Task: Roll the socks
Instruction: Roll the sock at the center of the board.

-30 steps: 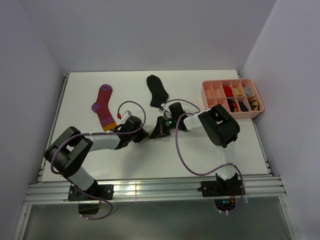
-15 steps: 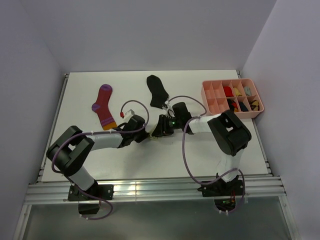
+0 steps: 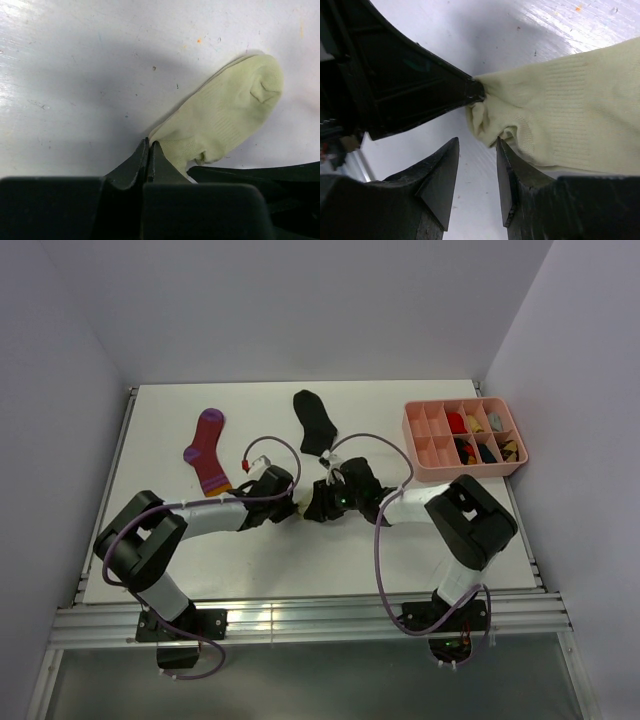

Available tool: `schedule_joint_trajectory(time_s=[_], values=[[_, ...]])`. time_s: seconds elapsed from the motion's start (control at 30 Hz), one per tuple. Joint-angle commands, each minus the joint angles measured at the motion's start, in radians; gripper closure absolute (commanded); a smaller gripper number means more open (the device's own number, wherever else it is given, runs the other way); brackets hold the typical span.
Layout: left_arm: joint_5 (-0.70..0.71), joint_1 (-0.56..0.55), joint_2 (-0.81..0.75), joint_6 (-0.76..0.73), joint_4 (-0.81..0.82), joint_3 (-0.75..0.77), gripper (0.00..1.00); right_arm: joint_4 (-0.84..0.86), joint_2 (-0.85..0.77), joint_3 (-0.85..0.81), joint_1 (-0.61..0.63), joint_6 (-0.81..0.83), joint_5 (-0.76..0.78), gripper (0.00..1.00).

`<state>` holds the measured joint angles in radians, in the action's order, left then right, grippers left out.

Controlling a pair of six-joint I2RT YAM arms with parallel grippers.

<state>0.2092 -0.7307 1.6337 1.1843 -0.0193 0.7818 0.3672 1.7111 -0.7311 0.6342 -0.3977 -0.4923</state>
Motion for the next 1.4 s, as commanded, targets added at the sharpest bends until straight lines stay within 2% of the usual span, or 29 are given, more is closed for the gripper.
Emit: schedule_joint_trajectory(time_s=[0.0,0.37,0.9,1.07,1.17,1.37], values=[[0.036,-0.007,0.003,-0.023,-0.039,0.048,1.0,0.091,-0.037,0.019,0.041,0.088,0.096,0.57],[0.032,-0.006,0.018,-0.035,-0.074,0.076,1.0,0.207,-0.081,0.065,0.113,0.158,0.241,0.55],[0.024,-0.007,0.026,-0.022,-0.099,0.091,1.0,0.177,0.056,0.015,0.17,0.184,0.264,0.56],[0.019,-0.007,0.02,-0.008,-0.111,0.099,1.0,0.124,0.096,-0.02,0.177,0.165,0.345,0.57],[0.016,-0.007,0.011,0.006,-0.116,0.102,1.0,0.084,0.113,-0.037,0.179,0.145,0.391,0.63],[0.03,-0.007,-0.008,0.018,-0.119,0.102,1.0,0.044,0.116,-0.044,0.168,0.111,0.387,1.0]])
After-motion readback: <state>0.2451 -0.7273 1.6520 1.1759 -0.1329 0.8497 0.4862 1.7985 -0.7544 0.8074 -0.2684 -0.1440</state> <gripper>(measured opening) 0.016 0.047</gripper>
